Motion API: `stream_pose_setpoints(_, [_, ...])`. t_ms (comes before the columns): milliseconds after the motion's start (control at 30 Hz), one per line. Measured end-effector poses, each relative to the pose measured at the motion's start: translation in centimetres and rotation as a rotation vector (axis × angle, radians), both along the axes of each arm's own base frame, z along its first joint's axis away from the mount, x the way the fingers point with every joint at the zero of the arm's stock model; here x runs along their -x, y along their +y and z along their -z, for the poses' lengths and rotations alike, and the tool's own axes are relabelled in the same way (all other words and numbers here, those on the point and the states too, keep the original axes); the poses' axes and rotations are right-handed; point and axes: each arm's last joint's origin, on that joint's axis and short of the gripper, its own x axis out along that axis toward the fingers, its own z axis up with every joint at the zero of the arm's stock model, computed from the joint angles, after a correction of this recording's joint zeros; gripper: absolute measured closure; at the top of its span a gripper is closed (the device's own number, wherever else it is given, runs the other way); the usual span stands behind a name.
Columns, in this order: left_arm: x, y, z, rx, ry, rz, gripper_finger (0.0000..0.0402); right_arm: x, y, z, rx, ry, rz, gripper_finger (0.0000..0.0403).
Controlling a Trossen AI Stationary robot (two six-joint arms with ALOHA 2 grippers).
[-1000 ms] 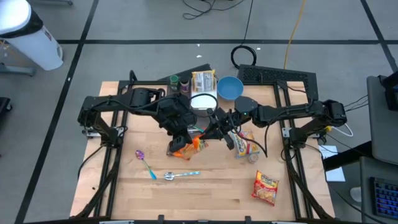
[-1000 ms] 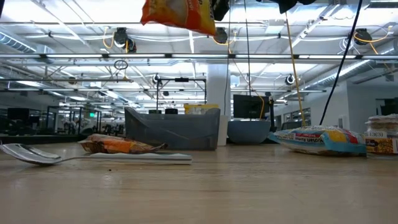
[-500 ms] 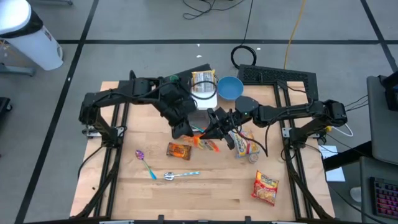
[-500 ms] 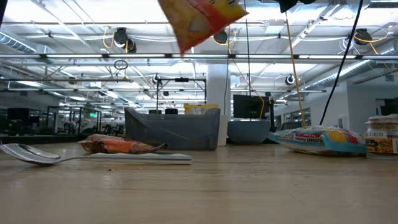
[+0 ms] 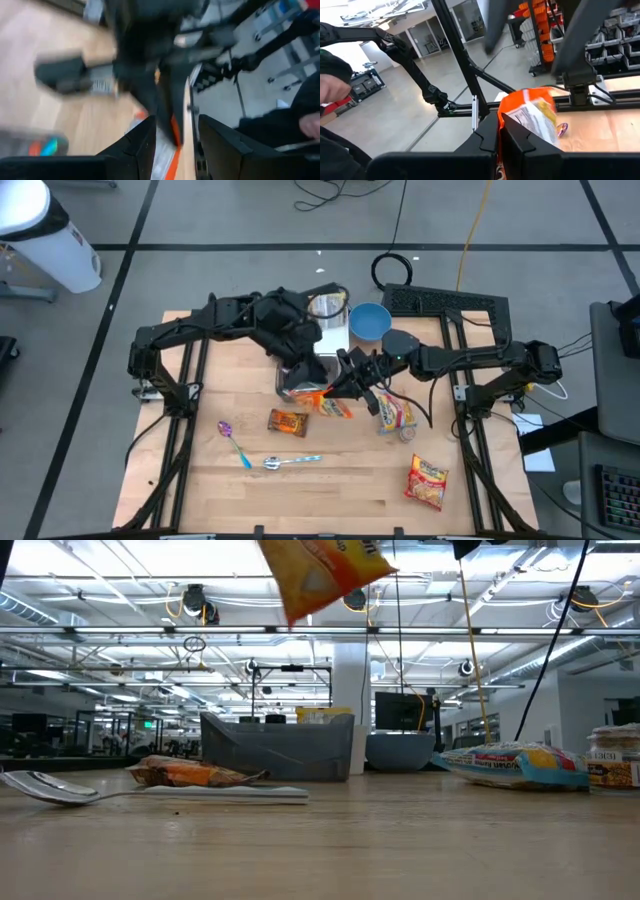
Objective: Pick & Place Food Item
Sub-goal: Put the orange noodle pack into the white bin
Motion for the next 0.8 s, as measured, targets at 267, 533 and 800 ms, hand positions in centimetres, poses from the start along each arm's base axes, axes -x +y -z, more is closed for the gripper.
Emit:
stream_pose_setpoints(267, [-0.2, 0.0, -0.3, -0.027, -0.044, 0.010, 0.0245, 0.0, 0.0, 0.0, -0.022, 0.012, -0.002, 0.0403])
stream_pose_setpoints(533, [0.6, 0.1, 0.7, -0.048, 0.068, 0.036, 0.0245, 0.8, 0.0, -0.9, -0.034, -0.003, -0.003, 0.0403])
stream_pose_setpoints(800, [2.1, 0.2, 0.2, -0.051, 0.111, 0.020, 0.0245, 3.6, -1.1, -3.2, -0.010, -0.036, 0.049, 0.0403])
